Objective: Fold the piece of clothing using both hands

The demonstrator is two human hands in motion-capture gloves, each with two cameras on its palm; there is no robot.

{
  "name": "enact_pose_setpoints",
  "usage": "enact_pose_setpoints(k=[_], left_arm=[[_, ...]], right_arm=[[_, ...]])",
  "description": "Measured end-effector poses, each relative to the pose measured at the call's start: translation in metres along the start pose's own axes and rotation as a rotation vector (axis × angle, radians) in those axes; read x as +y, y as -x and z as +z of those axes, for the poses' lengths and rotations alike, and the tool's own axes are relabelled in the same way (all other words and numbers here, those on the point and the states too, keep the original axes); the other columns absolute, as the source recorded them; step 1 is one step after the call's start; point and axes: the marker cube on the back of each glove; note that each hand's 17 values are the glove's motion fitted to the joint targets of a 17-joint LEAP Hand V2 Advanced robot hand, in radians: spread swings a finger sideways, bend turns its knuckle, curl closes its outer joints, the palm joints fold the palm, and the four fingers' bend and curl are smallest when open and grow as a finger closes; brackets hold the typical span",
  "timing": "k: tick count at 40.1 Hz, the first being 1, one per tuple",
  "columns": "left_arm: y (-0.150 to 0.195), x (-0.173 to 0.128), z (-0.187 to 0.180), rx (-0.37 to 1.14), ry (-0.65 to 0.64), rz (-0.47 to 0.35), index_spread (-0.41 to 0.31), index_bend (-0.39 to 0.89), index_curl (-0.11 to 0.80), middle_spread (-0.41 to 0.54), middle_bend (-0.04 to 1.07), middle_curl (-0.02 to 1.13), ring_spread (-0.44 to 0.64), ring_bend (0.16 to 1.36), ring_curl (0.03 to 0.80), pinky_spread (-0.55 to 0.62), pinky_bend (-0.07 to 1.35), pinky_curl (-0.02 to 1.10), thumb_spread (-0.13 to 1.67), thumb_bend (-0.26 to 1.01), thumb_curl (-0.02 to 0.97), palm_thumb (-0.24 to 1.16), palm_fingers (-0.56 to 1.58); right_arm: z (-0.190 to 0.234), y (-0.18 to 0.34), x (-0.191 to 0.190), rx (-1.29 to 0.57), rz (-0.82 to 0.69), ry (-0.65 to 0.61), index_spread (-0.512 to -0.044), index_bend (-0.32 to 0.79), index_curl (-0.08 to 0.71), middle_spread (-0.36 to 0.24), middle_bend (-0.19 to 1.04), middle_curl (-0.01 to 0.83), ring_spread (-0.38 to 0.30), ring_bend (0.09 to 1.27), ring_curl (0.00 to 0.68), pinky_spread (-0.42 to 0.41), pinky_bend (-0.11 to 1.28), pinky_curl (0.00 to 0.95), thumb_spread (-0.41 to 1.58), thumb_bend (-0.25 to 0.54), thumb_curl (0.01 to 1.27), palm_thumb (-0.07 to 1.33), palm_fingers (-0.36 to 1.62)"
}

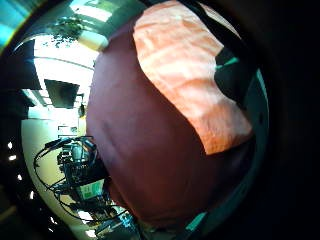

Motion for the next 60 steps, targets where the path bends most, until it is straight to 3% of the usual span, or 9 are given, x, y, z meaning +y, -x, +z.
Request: enact_pose_setpoints(k=[5,20,25,31,38,46,50,54,60], left_arm=[[0.002,0.013,0.026,-0.059,0.168,0.053,-0.225,0.28,0.34,-0.267,0.51,0.46,-0.24,0.6,0.349,0.03,0.16,0.27,1.17,0.03,0.324,0.56,1.06],[0.031,0.046,-0.069,0.034,0.472,0.234,-0.291,0.34,0.432,-0.322,0.59,0.52,-0.27,0.45,0.359,0.05,0.08,0.2,1.19,-0.01,0.331,0.63,1.05],[0.049,0.016,-0.097,0.026,0.343,0.163,-0.299,0.35,0.449,-0.327,0.61,0.52,-0.27,0.42,0.362,0.06,0.08,0.17,1.2,-0.01,0.328,0.64,1.05],[0.063,-0.069,-0.083,0.0,0.219,0.014,-0.303,0.34,0.462,-0.332,0.63,0.53,-0.28,0.41,0.369,0.06,0.08,0.14,1.21,-0.01,0.325,0.64,1.06],[0.072,-0.154,-0.071,-0.103,0.009,-0.118,-0.309,0.33,0.475,-0.336,0.65,0.53,-0.28,0.38,0.372,0.03,0.11,0.13,1.23,-0.01,0.319,0.65,1.09],[0.057,-0.193,-0.033,-0.074,-0.092,-0.143,-0.315,0.33,0.494,-0.338,0.66,0.54,-0.28,0.37,0.38,0.03,0.11,0.12,1.26,-0.01,0.312,0.66,1.09],[0.042,-0.184,-0.005,-0.005,0.105,-0.133,-0.317,0.33,0.501,-0.338,0.64,0.54,-0.28,0.36,0.383,0.04,0.11,0.11,1.26,-0.01,0.308,0.66,1.08],[0.06,-0.187,0.007,-0.213,0.129,-0.191,-0.318,0.33,0.507,-0.338,0.64,0.54,-0.28,0.36,0.388,0.04,0.11,0.11,1.27,-0.01,0.305,0.66,1.08],[0.05,-0.183,0.013,-0.157,0.2,-0.168,-0.317,0.32,0.514,-0.335,0.64,0.54,-0.28,0.36,0.393,0.05,0.1,0.1,1.27,-0.01,0.301,0.66,1.08]], right_arm=[[-0.039,-0.004,-0.006,0.083,-0.022,-0.195,-0.312,0.31,0.373,-0.154,0.19,0.322,-0.198,0.45,0.331,-0.102,0.48,0.32,1.2,0.108,0.38,0.87,1.04],[-0.123,-0.017,0.042,-0.164,-0.177,0.063,-0.296,0.15,0.378,-0.202,0.29,0.405,-0.264,0.55,0.396,-0.229,0.44,0.349,1.16,0.062,0.37,0.94,1.29],[-0.151,-0.026,-0.01,-0.242,-0.146,0.023,-0.294,0.14,0.372,-0.209,0.32,0.424,-0.271,0.57,0.409,-0.288,0.49,0.365,1.13,0.044,0.37,0.96,1.32],[-0.155,-0.02,-0.119,-0.327,-0.052,0.12,-0.294,0.14,0.363,-0.221,0.37,0.45,-0.269,0.63,0.431,-0.325,0.51,0.375,1.1,0.021,0.37,0.98,1.35],[-0.192,-0.004,-0.171,-0.224,0.088,0.028,-0.288,0.14,0.363,-0.222,0.39,0.463,-0.266,0.66,0.442,-0.345,0.54,0.382,1.11,0.031,0.38,1.04,1.33],[-0.143,-0.015,-0.24,-0.076,0.32,-0.127,-0.286,0.15,0.365,-0.223,0.39,0.471,-0.265,0.68,0.449,-0.354,0.56,0.386,1.05,0.001,0.39,1.07,1.31],[-0.132,0.01,-0.252,-0.164,0.313,-0.136,-0.286,0.15,0.367,-0.223,0.39,0.473,-0.261,0.69,0.454,-0.355,0.56,0.385,1.01,-0.01,0.4,1.08,1.32],[-0.118,0.027,-0.255,-0.165,0.261,-0.089,-0.286,0.15,0.37,-0.223,0.38,0.474,-0.26,0.7,0.457,-0.356,0.56,0.385,0.98,-0.014,0.41,1.09,1.31],[-0.114,0.027,-0.249,-0.129,0.234,-0.111,-0.287,0.15,0.37,-0.227,0.37,0.474,-0.259,0.71,0.459,-0.356,0.57,0.384,0.94,-0.02,0.42,1.09,1.3]])
